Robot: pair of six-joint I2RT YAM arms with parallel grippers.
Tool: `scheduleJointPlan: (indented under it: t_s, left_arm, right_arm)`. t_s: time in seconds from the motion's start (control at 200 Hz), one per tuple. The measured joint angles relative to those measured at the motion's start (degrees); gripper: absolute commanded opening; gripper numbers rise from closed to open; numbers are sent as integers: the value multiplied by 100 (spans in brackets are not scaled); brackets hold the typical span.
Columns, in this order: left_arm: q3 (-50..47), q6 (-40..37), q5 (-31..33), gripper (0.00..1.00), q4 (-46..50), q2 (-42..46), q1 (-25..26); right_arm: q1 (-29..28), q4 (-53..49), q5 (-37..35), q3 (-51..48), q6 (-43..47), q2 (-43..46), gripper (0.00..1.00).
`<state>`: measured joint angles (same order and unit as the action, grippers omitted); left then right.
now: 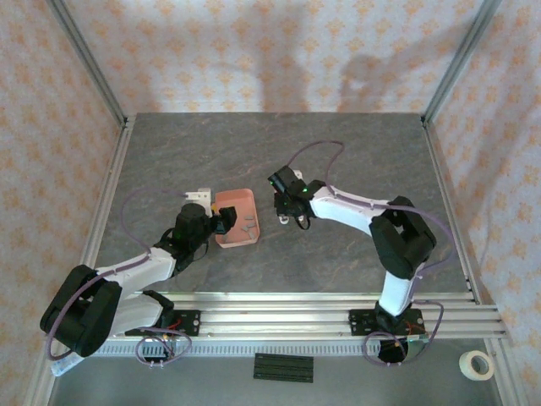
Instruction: Load the staples into the stapler
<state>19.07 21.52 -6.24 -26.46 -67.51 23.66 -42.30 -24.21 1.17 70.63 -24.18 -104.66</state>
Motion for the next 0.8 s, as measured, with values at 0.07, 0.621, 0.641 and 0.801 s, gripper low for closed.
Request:
scheduleJointPlan:
  t_s: [0.07,0.621,0.641,0.801]
  left_arm:
    - [0,0,0,64,0,0,0]
    - [0,0,-2,64,0,-2,0]
    - [0,0,-2,64,0,-2,0]
    - [0,0,-46,64,0,-2,0]
  right_arm:
    - [20,-22,68,11,-33,-116,17]
    - [125,-55,492,98,-133,-361,11]
    - [127,-50,501,98,-136,-358,11]
    - [138,-13,688,70,-179,-306,12]
